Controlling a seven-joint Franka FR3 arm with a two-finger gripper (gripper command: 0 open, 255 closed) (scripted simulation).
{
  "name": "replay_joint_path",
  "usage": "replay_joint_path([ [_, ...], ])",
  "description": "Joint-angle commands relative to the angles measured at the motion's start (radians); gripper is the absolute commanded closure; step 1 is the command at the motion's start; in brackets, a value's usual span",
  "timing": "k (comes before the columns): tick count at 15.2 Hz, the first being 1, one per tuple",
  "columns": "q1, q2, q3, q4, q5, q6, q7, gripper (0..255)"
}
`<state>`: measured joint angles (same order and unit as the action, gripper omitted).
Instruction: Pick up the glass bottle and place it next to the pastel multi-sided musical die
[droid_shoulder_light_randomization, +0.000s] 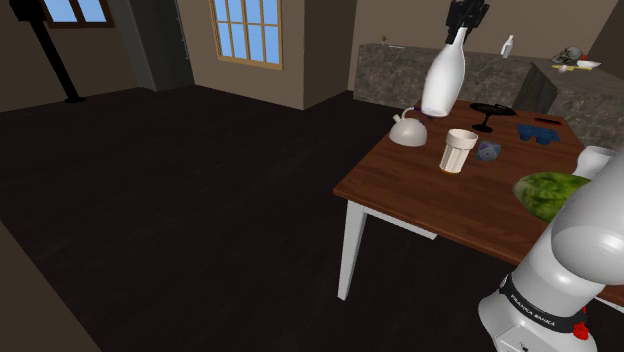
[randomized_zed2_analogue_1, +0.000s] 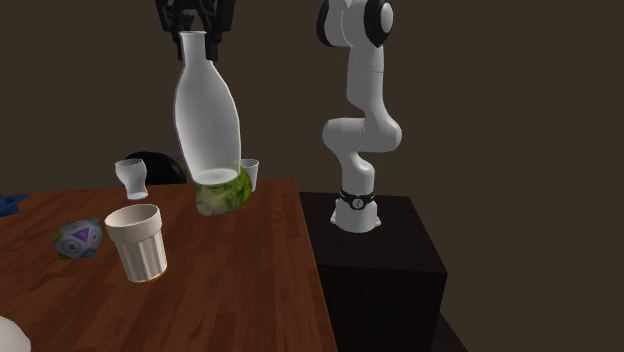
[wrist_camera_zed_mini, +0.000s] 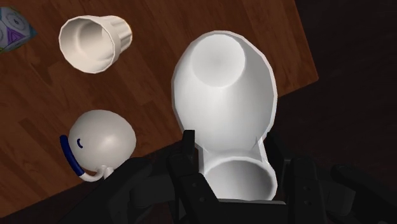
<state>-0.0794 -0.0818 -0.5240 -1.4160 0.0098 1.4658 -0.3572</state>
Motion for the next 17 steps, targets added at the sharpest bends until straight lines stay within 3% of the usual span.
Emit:
replay_joint_path([
  [1,-0.003,0.024,-0.006,0.057,0.013,-0.036,-0.006,255],
  [4,-0.009,0.053,-0.014,0.124,0.03,-0.079,-0.015,255],
  [11,-0.085,0.055,-0.1,0.027,0.047,0.012,-0.178,255],
  [17,-0.165,0.119,-0.181,0.005,0.103,0.07,-0.336,255],
])
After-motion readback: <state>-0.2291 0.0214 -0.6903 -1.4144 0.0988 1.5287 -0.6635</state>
